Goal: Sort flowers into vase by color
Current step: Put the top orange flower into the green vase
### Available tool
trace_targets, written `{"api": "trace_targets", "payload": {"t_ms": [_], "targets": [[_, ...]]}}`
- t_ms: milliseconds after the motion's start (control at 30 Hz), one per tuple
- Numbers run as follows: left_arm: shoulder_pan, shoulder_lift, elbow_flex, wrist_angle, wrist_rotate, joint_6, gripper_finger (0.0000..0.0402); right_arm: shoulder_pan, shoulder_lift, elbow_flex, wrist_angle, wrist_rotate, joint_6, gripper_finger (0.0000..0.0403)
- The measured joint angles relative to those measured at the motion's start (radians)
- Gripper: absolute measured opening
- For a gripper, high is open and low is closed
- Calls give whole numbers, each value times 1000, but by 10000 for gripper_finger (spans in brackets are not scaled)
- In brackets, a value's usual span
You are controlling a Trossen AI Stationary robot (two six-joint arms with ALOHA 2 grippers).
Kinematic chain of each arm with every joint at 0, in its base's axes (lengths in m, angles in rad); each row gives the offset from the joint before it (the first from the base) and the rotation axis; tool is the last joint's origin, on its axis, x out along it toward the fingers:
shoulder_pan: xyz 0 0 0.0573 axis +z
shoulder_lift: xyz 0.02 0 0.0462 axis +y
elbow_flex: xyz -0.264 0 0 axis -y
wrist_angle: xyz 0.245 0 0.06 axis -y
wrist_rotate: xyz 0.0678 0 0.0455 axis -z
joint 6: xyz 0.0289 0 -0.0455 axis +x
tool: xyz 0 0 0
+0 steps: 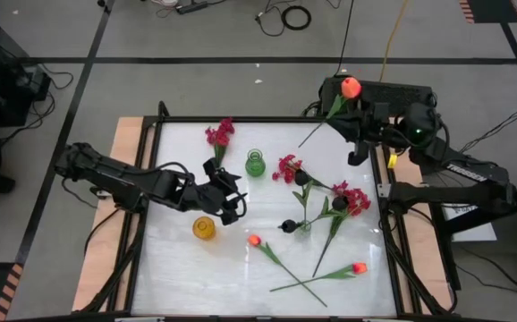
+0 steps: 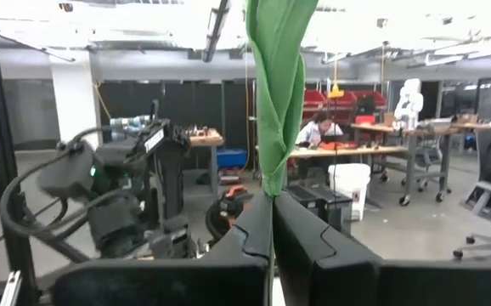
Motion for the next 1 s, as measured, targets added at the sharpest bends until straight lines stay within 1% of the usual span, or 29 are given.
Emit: {"api": "trace_targets", "payload": {"t_ms": [167,333,400,467,533,600,667,700,767,833,900,1000], "targets": [[-1,-1,0,2,1,-1,246,-2,6,0,9,3,-16,0],[0,-1,0,13,-1,0,246,-2,55,0,10,3,-36,0],[0,-1,0,31,-20,6,246,-2,84,-1,40,2,-38,0],[2,-1,0,65,-73,38,246,-2,114,-1,96,-2,-26,0],[9,0,0,131,-143,107,246,0,148,-1,175,-3,-16,0],[16,-6,0,236,-224,230,246,4,179,-1,251,-4,-8,0],[29,-14,0,406,-298,396,246,8,207,10,282,-7,-4,0],[39,-16,1,520,-314,489,246,10,222,23,281,-6,-3,0],[62,-16,3,722,-303,665,246,20,252,53,264,-7,3,0],[88,-18,8,858,-243,781,246,35,282,81,248,-7,5,0],[120,-18,48,874,-145,795,246,53,314,110,215,-8,-11,0],[178,-20,117,769,-10,680,246,75,358,159,159,-8,-38,0]]}}
